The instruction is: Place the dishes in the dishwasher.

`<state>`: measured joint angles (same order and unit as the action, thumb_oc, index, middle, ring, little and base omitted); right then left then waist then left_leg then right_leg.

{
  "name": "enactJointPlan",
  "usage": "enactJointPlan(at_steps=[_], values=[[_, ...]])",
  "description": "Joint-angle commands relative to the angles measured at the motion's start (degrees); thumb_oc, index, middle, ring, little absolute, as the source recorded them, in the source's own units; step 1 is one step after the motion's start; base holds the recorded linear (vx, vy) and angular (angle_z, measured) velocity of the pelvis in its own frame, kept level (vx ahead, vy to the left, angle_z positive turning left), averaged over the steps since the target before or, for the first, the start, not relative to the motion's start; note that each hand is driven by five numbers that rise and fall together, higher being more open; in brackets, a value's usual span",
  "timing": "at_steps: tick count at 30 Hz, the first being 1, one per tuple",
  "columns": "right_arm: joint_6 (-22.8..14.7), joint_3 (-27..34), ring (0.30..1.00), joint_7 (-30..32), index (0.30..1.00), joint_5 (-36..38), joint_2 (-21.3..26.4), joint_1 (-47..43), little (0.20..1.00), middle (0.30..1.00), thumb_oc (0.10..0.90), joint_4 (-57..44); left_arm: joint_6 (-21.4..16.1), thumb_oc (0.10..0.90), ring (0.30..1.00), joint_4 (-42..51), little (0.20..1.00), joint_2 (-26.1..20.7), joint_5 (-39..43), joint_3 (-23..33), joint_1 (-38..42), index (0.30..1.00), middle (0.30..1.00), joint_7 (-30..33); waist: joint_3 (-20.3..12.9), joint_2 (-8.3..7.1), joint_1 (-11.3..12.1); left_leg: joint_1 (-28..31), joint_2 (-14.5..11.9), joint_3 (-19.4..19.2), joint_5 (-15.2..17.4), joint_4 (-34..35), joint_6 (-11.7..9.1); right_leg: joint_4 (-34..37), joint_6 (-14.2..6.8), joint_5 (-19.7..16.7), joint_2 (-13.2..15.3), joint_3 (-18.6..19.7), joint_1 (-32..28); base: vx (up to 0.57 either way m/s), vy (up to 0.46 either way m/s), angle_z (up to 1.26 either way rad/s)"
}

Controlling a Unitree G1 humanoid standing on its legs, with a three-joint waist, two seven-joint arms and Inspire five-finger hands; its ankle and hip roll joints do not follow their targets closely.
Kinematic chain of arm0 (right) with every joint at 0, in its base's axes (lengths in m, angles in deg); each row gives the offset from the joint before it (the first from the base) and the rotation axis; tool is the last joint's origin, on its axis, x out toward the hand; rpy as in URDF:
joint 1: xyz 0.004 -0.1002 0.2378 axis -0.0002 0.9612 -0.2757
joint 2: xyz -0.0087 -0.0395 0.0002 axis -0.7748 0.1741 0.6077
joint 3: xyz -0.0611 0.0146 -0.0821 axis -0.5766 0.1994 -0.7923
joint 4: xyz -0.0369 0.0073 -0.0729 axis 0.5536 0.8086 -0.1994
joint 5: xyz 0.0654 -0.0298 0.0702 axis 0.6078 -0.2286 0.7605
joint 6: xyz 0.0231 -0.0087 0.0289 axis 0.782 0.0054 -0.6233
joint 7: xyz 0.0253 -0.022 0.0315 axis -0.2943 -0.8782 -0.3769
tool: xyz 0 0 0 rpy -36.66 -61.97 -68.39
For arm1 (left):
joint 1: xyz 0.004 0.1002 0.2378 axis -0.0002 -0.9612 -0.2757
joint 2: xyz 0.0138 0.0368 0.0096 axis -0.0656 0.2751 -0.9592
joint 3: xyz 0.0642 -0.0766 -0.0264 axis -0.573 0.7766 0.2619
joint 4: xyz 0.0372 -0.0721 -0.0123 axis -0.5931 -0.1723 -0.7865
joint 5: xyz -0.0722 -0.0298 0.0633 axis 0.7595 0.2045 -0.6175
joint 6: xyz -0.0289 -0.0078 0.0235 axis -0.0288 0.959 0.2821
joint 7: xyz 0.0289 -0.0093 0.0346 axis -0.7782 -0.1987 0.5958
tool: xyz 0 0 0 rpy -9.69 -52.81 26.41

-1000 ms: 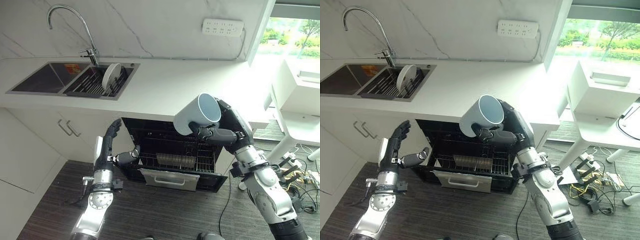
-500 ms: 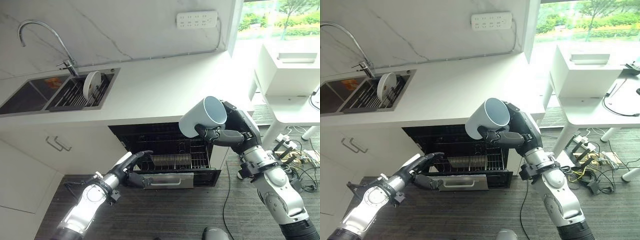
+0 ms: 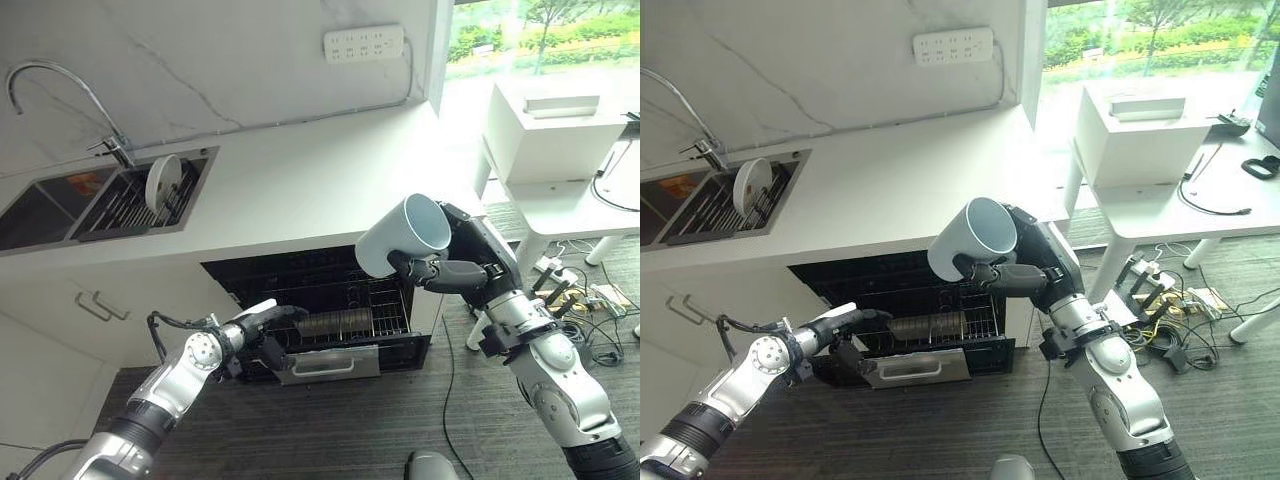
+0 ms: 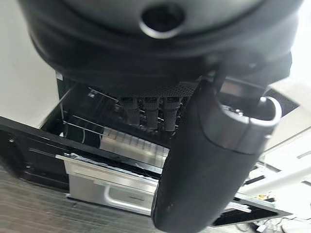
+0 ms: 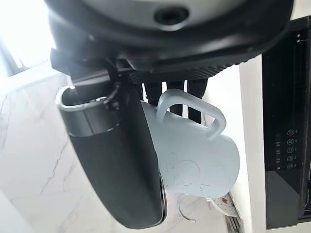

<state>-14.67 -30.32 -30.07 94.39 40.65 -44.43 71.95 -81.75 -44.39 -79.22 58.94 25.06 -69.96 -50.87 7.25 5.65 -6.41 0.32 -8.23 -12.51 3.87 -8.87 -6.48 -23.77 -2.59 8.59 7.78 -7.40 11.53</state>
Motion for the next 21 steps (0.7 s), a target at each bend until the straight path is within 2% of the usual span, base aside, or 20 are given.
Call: enactJointPlan(at_steps=[1,5,10,13,17,20,21], values=[[-4.5,1.9,0.3,-2.6,0.3,2.8,-1.4,-8.3,0.3,0.3,0.4,-7.9,-1.7,0.8,0.9,-0.6,0.9,-4.2,-4.0,0.7,6.9,0.9,0.9,2.7,-2.7,-1.97,-0.4,-1.9,-0.2,-1.2,9.8,-8.3,3.5,6.6,-5.1,1.8,-0.7,1.8,-6.7,0.0,0.004,-0.07],[-3.6,2.0,0.3,-3.0,0.3,2.6,-1.9,-8.9,0.3,0.3,0.4,-8.1,-1.1,0.8,0.9,-5.1,0.9,-2.1,-6.0,-0.5,7.1,0.9,0.9,2.8,-2.8,-1.99,-0.7,-1.9,-0.3,-1.4,9.8,-8.3,3.5,6.6,-5.1,1.8,-0.8,2.0,-6.7,0.0,0.002,-0.08],[-2.8,1.9,0.3,-3.3,0.3,2.2,-2.7,-9.4,0.3,0.3,0.4,-8.0,-2.2,0.8,0.9,-11.5,0.9,2.0,-7.5,-2.2,6.6,0.9,0.9,3.0,-3.0,-2.06,-0.9,-1.9,-0.4,-1.7,9.9,-8.3,3.6,6.6,-5.1,1.9,-0.9,2.1,-6.6,0.0,0.0,-0.05],[-2.1,1.9,0.3,-4.5,0.3,1.9,-3.8,-9.3,0.3,0.3,0.4,-7.8,-1.8,0.8,0.9,-17.8,0.9,6.7,-10.5,-3.5,5.9,0.9,0.9,1.5,-3.2,-2.21,-1.5,-1.7,-0.4,-2.0,10.1,-8.3,3.6,6.6,-5.1,2.1,-1.1,2.3,-6.7,0.0,-0.002,-0.01],[-1.5,1.7,0.3,-5.0,0.3,2.0,-4.3,-9.2,0.3,0.3,0.4,-8.1,-1.3,0.8,0.9,-23.8,0.9,10.1,-12.6,-5.4,5.0,0.9,0.9,-0.8,-3.3,-2.51,-2.2,-1.5,-0.5,-2.4,10.1,-8.3,3.7,6.6,-5.1,2.1,-1.2,2.5,-6.6,0.01,-0.009,-0.03],[-1.1,1.6,0.3,-5.2,0.3,2.0,-4.6,-9.3,0.3,0.3,0.4,-8.4,0.5,0.8,0.9,-26.4,0.9,12.1,-13.8,-6.8,4.3,0.9,0.9,-3.8,-3.3,-2.63,-2.5,-1.4,-0.5,-2.6,10.2,-8.3,3.8,6.6,-5.1,2.1,-1.3,2.6,-6.6,0.0,-0.004,-0.09],[-0.8,1.7,0.3,-5.3,0.3,1.9,-4.9,-9.4,0.3,0.3,0.4,-8.5,5.1,0.8,0.9,-28.2,0.9,13.4,-14.0,-7.3,3.8,0.9,0.9,-8.2,-3.0,-2.65,-2.7,-1.3,-0.5,-2.6,10.2,-8.3,3.8,6.6,-5.1,2.2,-1.4,2.8,-6.7,0.0,0.002,-0.09]])
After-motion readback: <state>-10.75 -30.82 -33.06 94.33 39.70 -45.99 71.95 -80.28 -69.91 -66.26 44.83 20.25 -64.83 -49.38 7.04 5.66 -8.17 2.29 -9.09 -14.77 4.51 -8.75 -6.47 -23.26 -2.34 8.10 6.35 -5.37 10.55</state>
